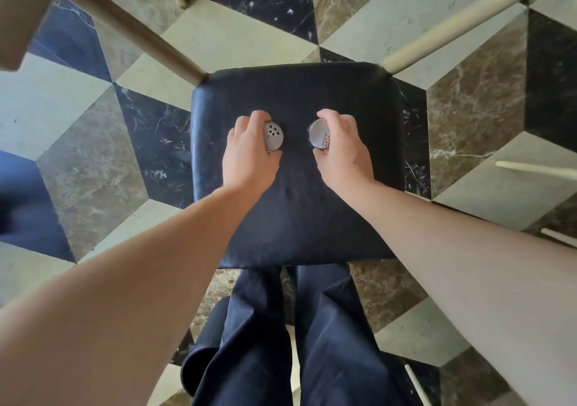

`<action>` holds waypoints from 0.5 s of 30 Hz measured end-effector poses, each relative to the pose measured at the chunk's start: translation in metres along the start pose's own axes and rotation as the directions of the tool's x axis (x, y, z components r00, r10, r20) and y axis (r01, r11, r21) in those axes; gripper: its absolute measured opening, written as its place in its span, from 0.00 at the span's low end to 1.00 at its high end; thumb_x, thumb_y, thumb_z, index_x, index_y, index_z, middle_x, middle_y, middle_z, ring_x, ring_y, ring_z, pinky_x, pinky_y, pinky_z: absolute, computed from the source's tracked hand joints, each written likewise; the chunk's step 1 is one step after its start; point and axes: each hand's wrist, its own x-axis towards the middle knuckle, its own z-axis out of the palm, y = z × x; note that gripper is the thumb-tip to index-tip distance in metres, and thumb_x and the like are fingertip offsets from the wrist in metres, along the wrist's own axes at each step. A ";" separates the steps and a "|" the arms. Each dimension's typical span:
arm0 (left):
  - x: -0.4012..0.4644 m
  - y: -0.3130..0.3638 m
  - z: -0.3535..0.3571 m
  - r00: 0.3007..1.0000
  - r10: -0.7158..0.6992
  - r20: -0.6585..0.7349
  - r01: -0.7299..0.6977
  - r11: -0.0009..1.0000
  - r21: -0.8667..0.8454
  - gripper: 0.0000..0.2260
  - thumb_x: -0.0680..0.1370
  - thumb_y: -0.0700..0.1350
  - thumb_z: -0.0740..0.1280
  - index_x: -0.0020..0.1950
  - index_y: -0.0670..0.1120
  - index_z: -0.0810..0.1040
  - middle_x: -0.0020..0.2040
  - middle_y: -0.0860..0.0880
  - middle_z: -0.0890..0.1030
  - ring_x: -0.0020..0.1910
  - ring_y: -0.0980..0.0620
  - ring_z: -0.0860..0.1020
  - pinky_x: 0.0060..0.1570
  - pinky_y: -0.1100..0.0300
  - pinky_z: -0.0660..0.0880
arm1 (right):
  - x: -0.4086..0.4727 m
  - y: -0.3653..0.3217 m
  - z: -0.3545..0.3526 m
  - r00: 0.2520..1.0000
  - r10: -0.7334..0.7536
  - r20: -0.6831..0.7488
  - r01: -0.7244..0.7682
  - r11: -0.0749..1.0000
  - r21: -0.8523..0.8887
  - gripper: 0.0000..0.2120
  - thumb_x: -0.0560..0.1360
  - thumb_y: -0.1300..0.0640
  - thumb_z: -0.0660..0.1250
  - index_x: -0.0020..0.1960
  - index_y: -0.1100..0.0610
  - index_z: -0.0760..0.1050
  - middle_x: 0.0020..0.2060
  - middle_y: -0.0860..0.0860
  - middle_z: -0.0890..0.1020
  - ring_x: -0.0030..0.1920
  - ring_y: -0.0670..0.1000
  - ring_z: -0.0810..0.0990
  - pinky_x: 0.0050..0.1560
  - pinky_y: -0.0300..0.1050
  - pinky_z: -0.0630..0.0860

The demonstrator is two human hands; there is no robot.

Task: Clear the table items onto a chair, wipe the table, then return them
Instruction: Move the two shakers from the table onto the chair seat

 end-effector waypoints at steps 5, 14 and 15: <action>0.000 0.001 -0.003 0.999 -0.013 0.038 0.011 0.999 0.040 0.27 0.72 0.43 0.72 0.66 0.53 0.65 0.62 0.51 0.71 0.62 0.46 0.70 0.48 0.50 0.74 | 0.000 -0.001 -0.002 0.998 0.066 0.020 -0.065 0.996 -0.053 0.36 0.74 0.56 0.73 0.75 0.48 0.57 0.67 0.51 0.68 0.54 0.56 0.80 0.44 0.44 0.77; -0.076 -0.009 -0.053 0.977 -0.184 0.109 0.183 0.983 0.022 0.31 0.75 0.46 0.67 0.75 0.48 0.58 0.70 0.46 0.69 0.69 0.43 0.68 0.63 0.46 0.71 | -0.070 -0.008 -0.042 0.973 0.212 0.093 -0.198 0.969 -0.145 0.32 0.78 0.51 0.68 0.74 0.50 0.55 0.68 0.54 0.69 0.56 0.59 0.80 0.48 0.52 0.78; -0.093 -0.017 -0.060 0.966 -0.215 0.141 0.214 0.977 0.023 0.28 0.75 0.46 0.66 0.73 0.47 0.60 0.68 0.45 0.71 0.66 0.42 0.71 0.61 0.46 0.72 | -0.085 -0.005 -0.046 0.967 0.227 0.115 -0.212 0.968 -0.134 0.30 0.78 0.50 0.67 0.74 0.50 0.56 0.68 0.54 0.71 0.57 0.59 0.80 0.47 0.50 0.76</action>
